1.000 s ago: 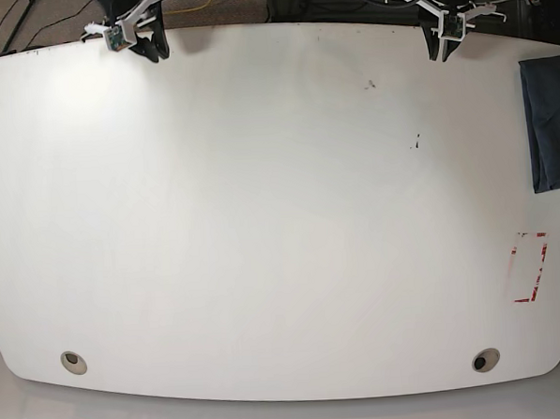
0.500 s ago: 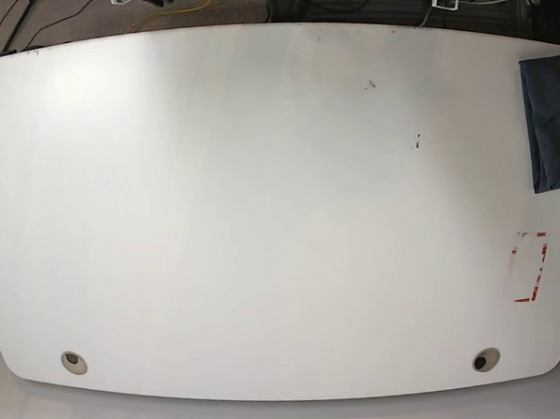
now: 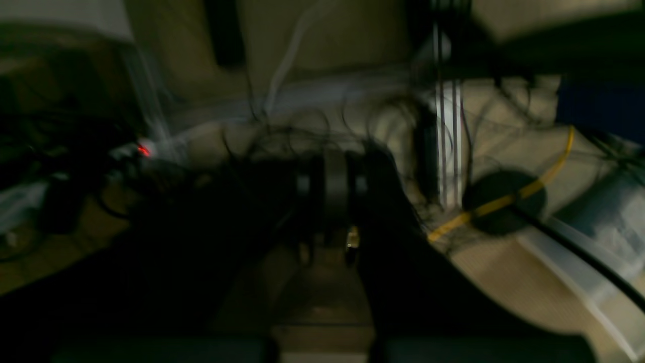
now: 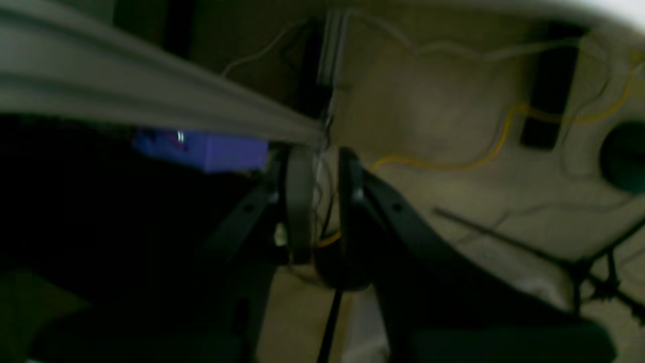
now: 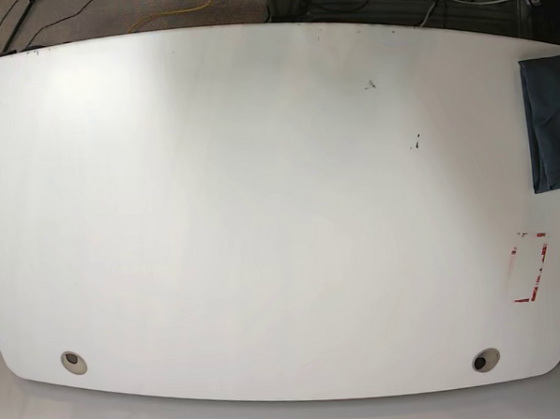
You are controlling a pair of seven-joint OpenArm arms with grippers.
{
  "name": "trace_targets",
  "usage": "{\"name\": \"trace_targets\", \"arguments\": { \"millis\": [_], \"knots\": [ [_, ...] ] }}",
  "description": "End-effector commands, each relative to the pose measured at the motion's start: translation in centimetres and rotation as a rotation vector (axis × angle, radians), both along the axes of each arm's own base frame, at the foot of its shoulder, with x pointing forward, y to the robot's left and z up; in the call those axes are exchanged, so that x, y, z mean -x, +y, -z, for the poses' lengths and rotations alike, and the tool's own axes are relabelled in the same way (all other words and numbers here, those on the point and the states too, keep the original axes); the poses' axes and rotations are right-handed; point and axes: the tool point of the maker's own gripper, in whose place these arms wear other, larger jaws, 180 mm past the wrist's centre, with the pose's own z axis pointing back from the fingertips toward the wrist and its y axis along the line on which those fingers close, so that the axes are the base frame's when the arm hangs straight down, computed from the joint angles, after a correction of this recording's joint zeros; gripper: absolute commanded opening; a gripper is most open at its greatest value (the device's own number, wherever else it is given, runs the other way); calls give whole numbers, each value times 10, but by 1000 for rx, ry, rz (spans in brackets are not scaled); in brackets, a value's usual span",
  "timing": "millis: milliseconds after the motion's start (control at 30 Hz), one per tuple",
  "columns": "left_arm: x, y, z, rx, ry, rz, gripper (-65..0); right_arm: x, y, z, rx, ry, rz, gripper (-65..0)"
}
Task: Layout the t-shirt on the table in an organized manner, then fold the t-shirt properly
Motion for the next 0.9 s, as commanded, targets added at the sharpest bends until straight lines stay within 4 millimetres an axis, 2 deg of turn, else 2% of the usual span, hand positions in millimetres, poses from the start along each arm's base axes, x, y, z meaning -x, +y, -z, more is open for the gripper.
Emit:
{"name": "trace_targets", "arguments": {
  "millis": [0,100,300,433,533,633,700,867],
  "knots": [
    [5,4,6,5,13,-3,-643,10,-3,4,-9,18,21,-571],
    [4,4,20,13,31,-16,-643,15,-4,14,-16,41,39,-571],
    [17,13,45,19,101,-33,-642,31,-6,42,-38,106,87,-571],
    [5,12,60,32,103,-49,-642,32,-5,57,-45,126,99,-571],
    [6,10,73,47,129,-68,-642,34,-3,68,-34,149,73,-571],
    [8,17,81,42,154,-72,-642,36,-2,79,-21,175,51,-571],
    [-1,19,88,46,155,-79,-642,34,0,89,-18,186,43,-571],
    [-1,13,106,74,198,-110,-640,29,11,114,-54,217,53,-571]
  ]
}}
